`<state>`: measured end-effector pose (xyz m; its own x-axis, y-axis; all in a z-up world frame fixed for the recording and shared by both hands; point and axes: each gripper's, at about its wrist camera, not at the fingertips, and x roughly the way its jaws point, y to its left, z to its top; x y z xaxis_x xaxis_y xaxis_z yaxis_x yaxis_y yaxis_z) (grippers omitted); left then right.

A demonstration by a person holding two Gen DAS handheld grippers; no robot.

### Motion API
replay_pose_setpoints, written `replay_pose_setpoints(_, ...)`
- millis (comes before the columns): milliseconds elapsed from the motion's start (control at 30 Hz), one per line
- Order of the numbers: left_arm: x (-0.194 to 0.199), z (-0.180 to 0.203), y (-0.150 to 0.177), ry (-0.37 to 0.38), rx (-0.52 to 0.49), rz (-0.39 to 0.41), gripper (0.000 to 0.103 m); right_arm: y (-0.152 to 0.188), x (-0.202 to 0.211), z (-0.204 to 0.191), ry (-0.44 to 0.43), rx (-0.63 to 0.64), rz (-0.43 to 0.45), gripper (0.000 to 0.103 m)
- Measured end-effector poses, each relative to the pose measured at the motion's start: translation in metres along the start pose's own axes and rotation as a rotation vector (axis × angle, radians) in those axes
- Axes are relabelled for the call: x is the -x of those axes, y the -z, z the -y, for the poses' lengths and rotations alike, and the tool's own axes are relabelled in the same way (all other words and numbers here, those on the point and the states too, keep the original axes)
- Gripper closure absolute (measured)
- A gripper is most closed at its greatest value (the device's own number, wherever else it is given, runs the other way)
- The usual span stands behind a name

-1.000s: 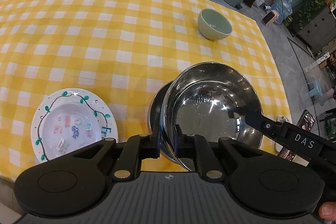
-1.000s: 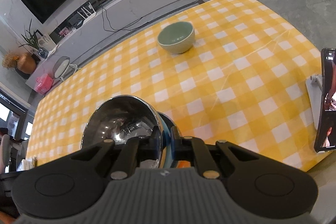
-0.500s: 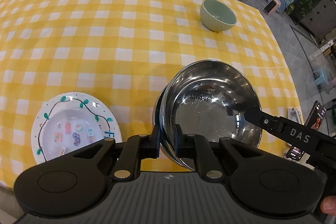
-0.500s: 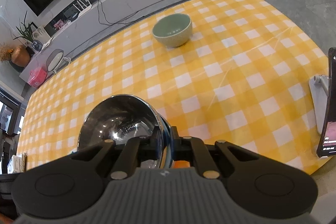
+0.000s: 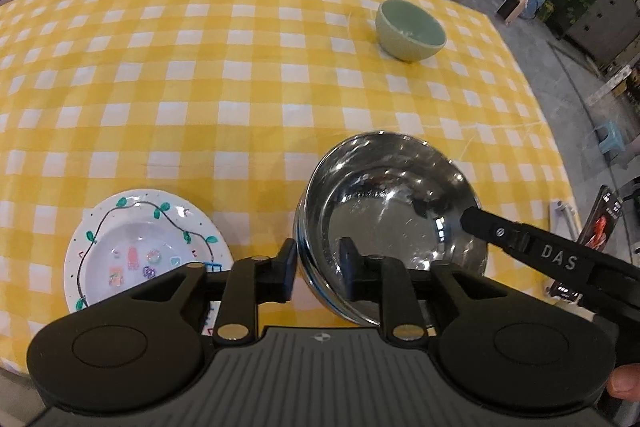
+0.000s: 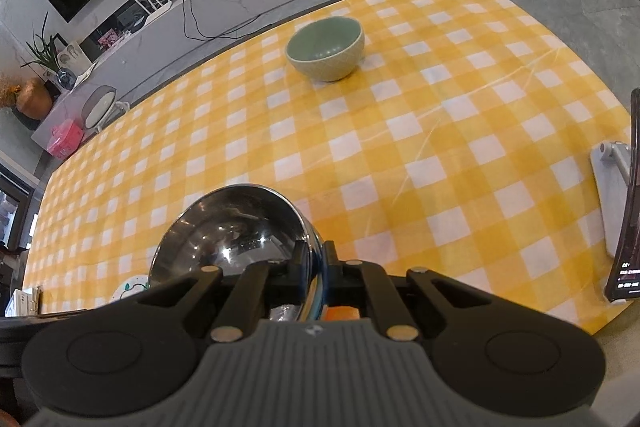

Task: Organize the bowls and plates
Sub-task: 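Lower the blue bowl into the orange bowl and open both grippers, then move both open grippers to the rim of the pale green bowl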

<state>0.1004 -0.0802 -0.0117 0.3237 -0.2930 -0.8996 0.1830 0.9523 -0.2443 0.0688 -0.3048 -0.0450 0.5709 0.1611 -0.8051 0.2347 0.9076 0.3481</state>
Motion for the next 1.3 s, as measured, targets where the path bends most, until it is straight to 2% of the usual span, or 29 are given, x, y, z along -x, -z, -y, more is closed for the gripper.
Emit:
replay_pose_setpoints(100,0.004,0.003,0.0,-0.008,-0.025,0.024,0.069,0.001,0.002,0.0,-0.006,0.009,0.016,0.091)
replay_pose_setpoints(200,0.009,0.005,-0.001,-0.01,-0.055,0.06,0.056,0.001,0.007,-0.001,-0.035,0.037,0.044,0.061)
replay_pose_setpoints(333,0.018,0.006,-0.002,0.01,-0.092,0.128,0.054,-0.001,0.017,-0.004,-0.07,0.088,0.131,0.054)
replay_pose_setpoints(433,0.021,0.005,-0.006,-0.001,-0.104,0.168,0.053,-0.007,0.019,-0.001,-0.087,0.092,0.192,0.051)
replay_pose_setpoints(567,0.021,0.005,-0.016,-0.004,-0.122,0.197,0.05,-0.017,0.011,0.006,-0.057,0.081,0.252,0.045)
replay_pose_setpoints(667,0.021,0.008,-0.025,0.014,-0.14,0.23,0.044,-0.025,-0.002,0.015,-0.025,0.053,0.275,0.043)
replay_pose_setpoints(733,0.018,0.01,-0.033,0.032,-0.142,0.246,0.039,-0.032,-0.011,0.023,-0.014,0.023,0.282,0.037)
replay_pose_setpoints(900,0.005,0.015,-0.056,0.053,-0.113,0.239,0.036,-0.05,-0.028,0.032,-0.008,-0.002,0.285,0.036)
replay_pose_setpoints(1100,-0.012,0.025,-0.085,0.045,-0.136,0.222,0.036,-0.072,-0.049,0.039,0.035,0.013,0.344,0.031)
replay_pose_setpoints(1300,-0.037,0.032,-0.12,0.047,-0.157,0.198,0.036,-0.096,-0.071,0.054,0.008,-0.07,0.351,0.031)
